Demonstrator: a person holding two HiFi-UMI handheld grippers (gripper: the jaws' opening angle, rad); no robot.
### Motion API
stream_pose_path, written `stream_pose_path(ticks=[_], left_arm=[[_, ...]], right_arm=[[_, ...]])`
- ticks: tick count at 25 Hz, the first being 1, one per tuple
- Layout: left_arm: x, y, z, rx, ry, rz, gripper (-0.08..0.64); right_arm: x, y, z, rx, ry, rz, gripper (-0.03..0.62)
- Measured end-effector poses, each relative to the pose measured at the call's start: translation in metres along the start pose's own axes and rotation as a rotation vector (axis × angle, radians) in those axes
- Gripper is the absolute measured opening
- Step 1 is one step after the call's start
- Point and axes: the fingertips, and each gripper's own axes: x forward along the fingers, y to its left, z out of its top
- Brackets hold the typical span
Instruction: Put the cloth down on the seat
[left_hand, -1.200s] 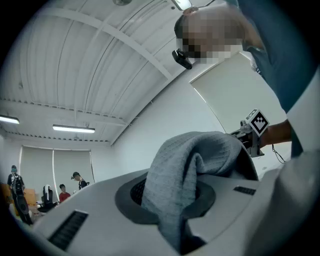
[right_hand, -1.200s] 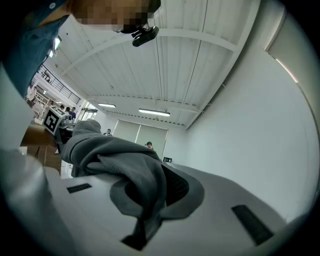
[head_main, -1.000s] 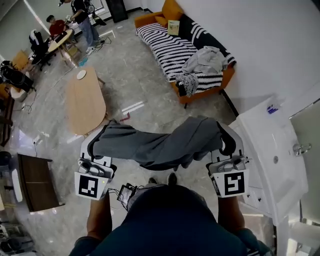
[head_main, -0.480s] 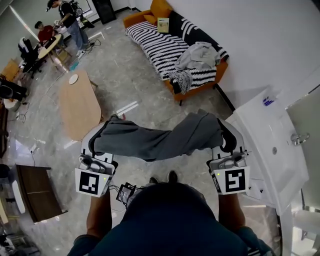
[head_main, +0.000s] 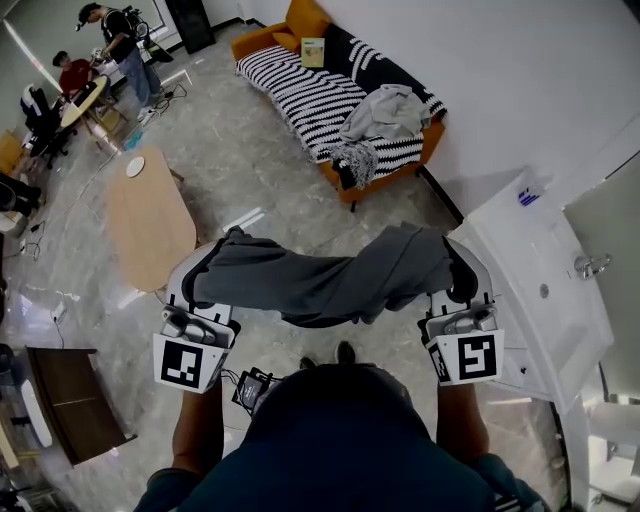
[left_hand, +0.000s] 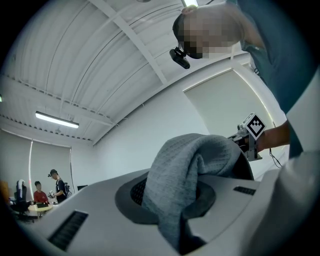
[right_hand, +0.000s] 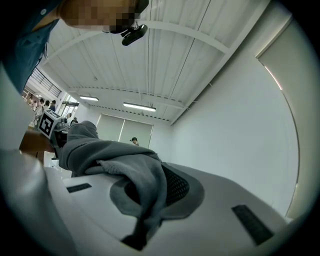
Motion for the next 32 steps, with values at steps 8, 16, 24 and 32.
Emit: stream_pose_path(ticks=[8,16,24,32], left_arm=[[-0.008,0.016,-0.003,-0.028,-0.046,-0.045,0.058],[0.010,0.015,-0.005,-0.033,-0.056,-0.063,0.058],[0.054,-0.003,-0.006,-0.017,-0.036,-0.024,0.058],[0.105,-0.016,-0.007,0.015,-0.030,0.021,0.058]], right_arm=[[0.000,0.014,0.011,-0.050,0.016,-0.063,0.031],[0.005,-0.002,0.012,-0.078,0.010,-0.086,0.031],[0.022,-0.048,-0.003,-0.056,-0.004,-0.048,0.031],[0.045,-0.095,-0.020,-0.051,-0.022,-0.004,0.031]])
